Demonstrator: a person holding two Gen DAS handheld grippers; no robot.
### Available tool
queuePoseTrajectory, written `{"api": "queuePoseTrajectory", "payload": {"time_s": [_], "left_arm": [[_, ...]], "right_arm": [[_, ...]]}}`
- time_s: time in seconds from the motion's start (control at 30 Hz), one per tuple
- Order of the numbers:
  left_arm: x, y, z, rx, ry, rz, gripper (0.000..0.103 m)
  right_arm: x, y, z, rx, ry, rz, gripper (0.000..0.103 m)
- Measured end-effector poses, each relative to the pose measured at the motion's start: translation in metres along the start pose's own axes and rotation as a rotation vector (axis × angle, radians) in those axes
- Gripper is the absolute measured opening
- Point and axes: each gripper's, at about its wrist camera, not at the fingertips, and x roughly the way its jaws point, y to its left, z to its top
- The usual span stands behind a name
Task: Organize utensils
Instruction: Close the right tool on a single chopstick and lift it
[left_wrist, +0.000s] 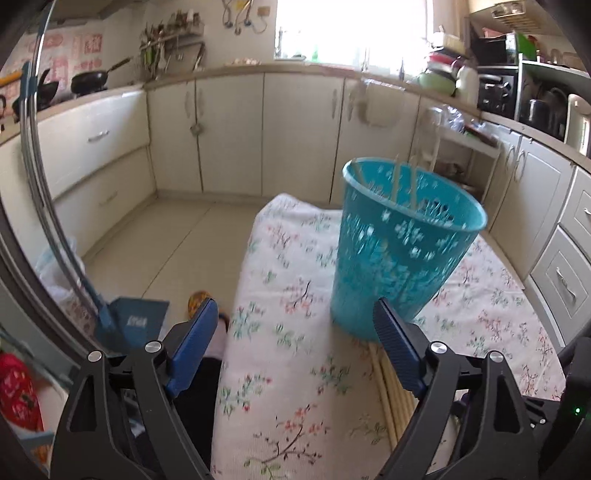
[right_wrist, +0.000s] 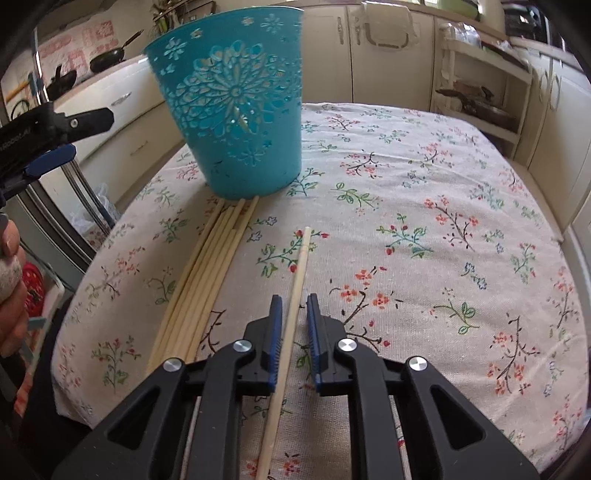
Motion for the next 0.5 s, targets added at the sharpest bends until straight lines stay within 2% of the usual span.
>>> {"api": "queuePoseTrajectory", "payload": {"time_s": [0.1,0.2,0.37,0.5], "left_arm": [[0.002,0.000,0.001,-0.001,0.018,0.001,0.083],[0.001,-0.002,-0.001,0.016,0.018,0.007,0.085],[0.007,-0.008,-0.008,0.046,0.031,0.018,0.090],[0.024,-0.011,-0.020,0.058,0.074,0.027,0.090]], "right_arm": [[0.000,0.002,-0.001,-0.018,-0.010,-0.014,0.012],[0.000,-0.004,-0.001,0.016,-0.014,0.001,0.008],[0.000,-0.022,0.000,0.145,-0.006,0.131,0.007],[-0.008,-0.024,0.002,0.183,-0.043,0.211,0.007]]}}
